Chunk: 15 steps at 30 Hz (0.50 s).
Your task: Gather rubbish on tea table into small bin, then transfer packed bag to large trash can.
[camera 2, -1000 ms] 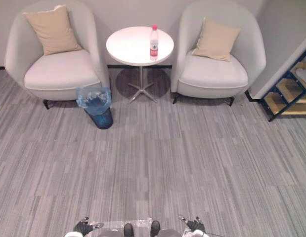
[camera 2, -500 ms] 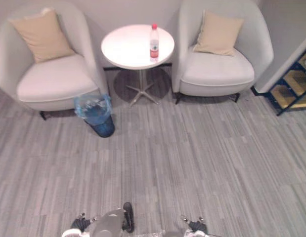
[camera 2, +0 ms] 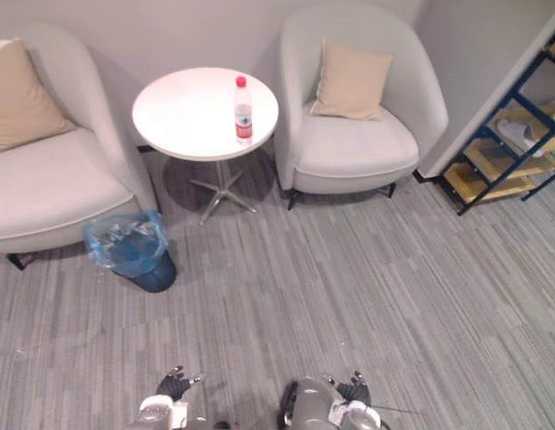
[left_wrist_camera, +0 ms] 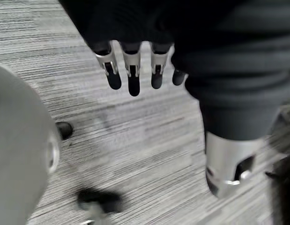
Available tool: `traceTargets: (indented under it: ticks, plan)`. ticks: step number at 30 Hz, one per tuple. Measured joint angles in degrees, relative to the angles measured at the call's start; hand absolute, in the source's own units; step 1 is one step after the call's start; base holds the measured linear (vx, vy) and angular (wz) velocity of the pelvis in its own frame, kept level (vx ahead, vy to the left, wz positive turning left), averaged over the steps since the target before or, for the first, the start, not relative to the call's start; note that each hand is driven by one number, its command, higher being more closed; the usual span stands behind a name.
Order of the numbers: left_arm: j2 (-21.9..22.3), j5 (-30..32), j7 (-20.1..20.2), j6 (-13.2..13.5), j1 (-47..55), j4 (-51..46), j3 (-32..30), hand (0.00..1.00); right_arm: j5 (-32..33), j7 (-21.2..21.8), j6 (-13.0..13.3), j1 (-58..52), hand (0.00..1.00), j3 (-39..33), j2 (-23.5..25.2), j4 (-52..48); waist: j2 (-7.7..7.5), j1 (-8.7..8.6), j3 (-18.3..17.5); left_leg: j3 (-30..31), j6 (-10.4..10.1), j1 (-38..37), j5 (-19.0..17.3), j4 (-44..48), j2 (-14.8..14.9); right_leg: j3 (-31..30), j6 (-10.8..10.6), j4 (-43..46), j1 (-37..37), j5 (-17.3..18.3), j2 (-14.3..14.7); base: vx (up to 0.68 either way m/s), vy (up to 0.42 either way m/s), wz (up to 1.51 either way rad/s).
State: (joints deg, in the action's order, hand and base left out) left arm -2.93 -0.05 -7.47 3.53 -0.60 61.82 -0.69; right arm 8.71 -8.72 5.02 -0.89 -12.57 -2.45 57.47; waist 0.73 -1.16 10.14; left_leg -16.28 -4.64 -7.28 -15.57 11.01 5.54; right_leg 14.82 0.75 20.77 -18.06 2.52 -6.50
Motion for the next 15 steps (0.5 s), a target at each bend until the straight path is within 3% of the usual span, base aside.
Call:
traceTargets:
  ticks: [2,3,4,6,8,9,10,12,13,14,15]
  plan:
    - [1.6,0.0,0.0,0.0,0.0,0.2,-0.7,0.0,-0.5,0.3,-0.1,0.3,0.0,0.1,-0.7,0.4,1.92,0.4,-0.1,2.1,-1.1,2.0,0.7,4.9,1.9,0.6,0.6,-1.7,1.8,2.8,1.4,0.4,-0.339,0.26]
    - [1.8,0.0,0.0,0.0,0.0,-0.4,-2.3,0.0,-0.9,0.2,-0.1,0.2,0.0,0.0,-0.9,0.5,2.49,0.45,0.1,3.5,-1.5,5.6,0.9,13.8,3.8,1.0,1.3,-2.5,3.6,3.8,2.5,0.28,-0.264,0.07]
    - [1.9,0.0,0.1,0.0,0.1,-1.5,-4.3,0.0,-1.0,0.2,-0.3,0.2,0.0,0.5,-1.0,0.4,2.16,0.88,0.6,5.4,-1.4,11.1,2.4,26.6,6.7,1.3,1.9,-4.2,6.3,5.0,3.9,0.29,-0.235,-0.02]
    - [1.9,0.0,0.1,0.2,0.3,-3.3,-5.9,0.0,-0.9,0.0,-0.3,-0.3,0.0,1.2,-0.8,0.4,1.91,1.45,1.5,5.7,-1.3,14.8,2.4,38.6,10.0,1.6,3.1,-5.0,11.3,6.8,5.1,0.29,-0.168,-0.19]
    - [1.8,0.0,0.2,0.7,0.3,-4.9,-6.3,0.0,-0.8,-0.1,-0.3,-0.6,0.0,1.7,-0.2,-0.3,0.67,1.52,1.9,4.2,-1.1,18.3,2.2,42.0,11.2,1.6,3.3,-5.6,15.1,8.7,5.1,0.28,-0.142,-0.05]
    - [2.0,0.0,0.2,0.9,0.4,-5.8,-6.2,0.0,-0.5,-0.3,-0.7,-0.6,0.0,2.8,-0.3,-0.7,0.43,1.64,1.8,2.7,-0.7,20.7,2.0,41.2,11.2,1.8,3.3,-6.8,16.7,9.6,5.1,0.25,-0.075,0.0]
    - [2.2,-0.1,0.3,1.2,0.3,-6.3,-6.0,0.0,0.4,-0.4,-2.0,0.1,0.0,3.6,-0.9,-3.3,0.39,2.02,1.8,1.0,-0.8,22.9,1.9,37.4,10.5,2.1,2.0,-9.1,18.3,9.2,5.1,0.25,-0.048,0.0]
    - [2.3,0.0,0.5,1.2,0.1,-6.6,-6.0,0.0,0.4,-0.7,-1.4,2.2,0.0,5.1,-0.8,-10.0,0.55,2.53,1.9,-1.1,-0.6,24.9,2.1,26.8,7.7,2.0,1.2,-11.8,20.1,8.4,4.9,0.33,0.019,0.03]
    - [2.2,0.0,0.6,1.3,-0.3,-6.7,-5.5,0.0,0.3,-2.2,0.1,5.3,0.0,5.7,-1.1,-13.3,0.32,3.17,2.0,-1.1,0.4,25.5,3.9,17.1,3.8,1.6,0.9,-13.1,20.9,8.2,4.3,0.37,0.063,0.02]
    - [2.1,0.0,0.6,1.2,-0.6,-6.6,-4.9,0.0,0.2,-2.7,0.9,6.6,0.0,6.0,-1.3,-13.8,0.02,3.53,2.2,-0.4,0.4,25.1,6.0,11.4,2.0,1.4,0.4,-13.6,21.4,8.2,3.8,0.35,0.11,-0.14]
    - [2.0,0.0,0.5,1.2,-0.6,-6.6,-3.8,0.0,-0.3,-3.6,2.2,9.1,0.0,6.3,-1.6,-13.8,0.55,4.58,1.8,0.3,0.0,23.8,11.1,1.5,-0.5,0.4,-0.6,-14.9,22.2,8.2,3.7,0.45,0.174,-0.5]
